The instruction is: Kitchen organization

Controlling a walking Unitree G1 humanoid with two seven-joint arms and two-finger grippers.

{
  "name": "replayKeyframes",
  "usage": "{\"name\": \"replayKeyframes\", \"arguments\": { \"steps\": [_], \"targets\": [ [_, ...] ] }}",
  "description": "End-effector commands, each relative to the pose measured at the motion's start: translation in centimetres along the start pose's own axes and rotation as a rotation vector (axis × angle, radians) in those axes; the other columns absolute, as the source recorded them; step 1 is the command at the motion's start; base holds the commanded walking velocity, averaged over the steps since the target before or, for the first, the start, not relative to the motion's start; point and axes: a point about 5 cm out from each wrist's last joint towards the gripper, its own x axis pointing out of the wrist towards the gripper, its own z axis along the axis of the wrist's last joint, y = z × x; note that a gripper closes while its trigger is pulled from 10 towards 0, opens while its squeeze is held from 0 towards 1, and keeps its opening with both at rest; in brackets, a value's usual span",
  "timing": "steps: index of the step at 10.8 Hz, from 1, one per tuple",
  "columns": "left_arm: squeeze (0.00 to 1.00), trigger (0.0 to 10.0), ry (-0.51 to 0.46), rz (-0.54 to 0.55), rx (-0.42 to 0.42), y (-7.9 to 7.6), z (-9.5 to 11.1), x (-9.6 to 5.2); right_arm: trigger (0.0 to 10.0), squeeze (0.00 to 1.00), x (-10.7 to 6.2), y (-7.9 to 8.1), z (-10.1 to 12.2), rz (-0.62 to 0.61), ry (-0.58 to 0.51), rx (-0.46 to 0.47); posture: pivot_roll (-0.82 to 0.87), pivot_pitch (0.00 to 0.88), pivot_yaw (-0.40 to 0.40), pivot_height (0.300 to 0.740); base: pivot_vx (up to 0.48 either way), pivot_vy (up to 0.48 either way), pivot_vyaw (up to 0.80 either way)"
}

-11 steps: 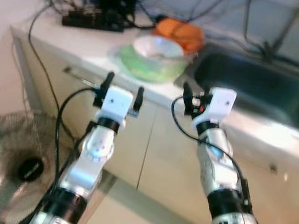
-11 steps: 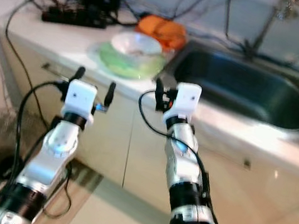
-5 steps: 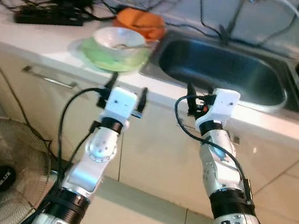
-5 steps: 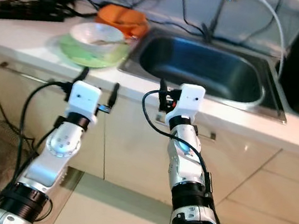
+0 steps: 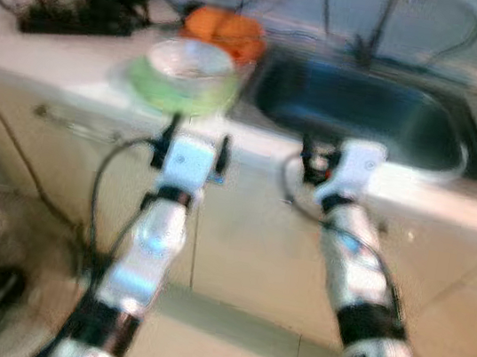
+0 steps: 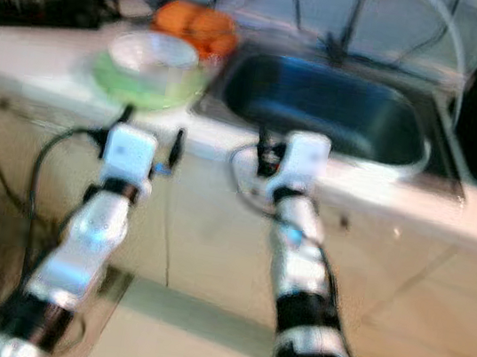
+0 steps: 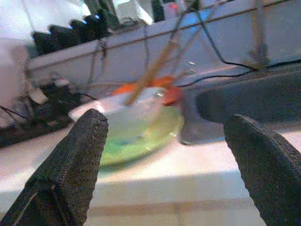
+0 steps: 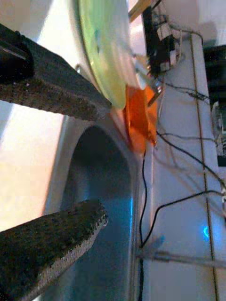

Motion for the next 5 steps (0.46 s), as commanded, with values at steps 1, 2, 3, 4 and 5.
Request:
{"name": "replayKeyframes", "arguments": {
  "steps": [1, 2, 3, 4, 5],
  "targets": [
    [0.0, 10.0, -0.019, -0.001, 0.008, -0.31, 0.59, 0.13, 10.0, 0.0, 0.0, -0.72, 0.38, -0.015, -0.017, -0.009, 0.21, 0.044, -0.023, 0.74, 0.326, 0.0, 0.0],
    [0.0, 10.0, -0.021, 0.0, 0.01, -0.28, 0.61, 0.14, 10.0, 0.0, -0.01, -0.58, 0.4, -0.004, -0.02, -0.027, 0.21, 0.045, -0.022, 0.74, 0.33, 0.0, 0.0],
    [0.0, 10.0, -0.022, 0.003, 0.011, -0.26, 0.63, 0.15, 10.0, 0.0, 0.0, -0.53, 0.48, -0.006, -0.028, -0.02, 0.21, 0.045, -0.023, 0.74, 0.334, 0.0, 0.44],
    [0.0, 10.0, -0.022, 0.004, 0.013, -0.24, 0.63, 0.15, 10.0, 0.0, 0.01, -0.6, 0.48, -0.016, -0.028, -0.014, 0.21, 0.044, -0.022, 0.74, 0.33, 0.0, 0.0],
    [0.0, 10.0, -0.023, 0.006, 0.014, -0.22, 0.65, 0.16, 10.0, 0.0, 0.03, -0.8, 0.45, -0.027, -0.025, 0.001, 0.21, 0.044, -0.022, 0.74, 0.33, 0.0, 0.0]
  ]
}}
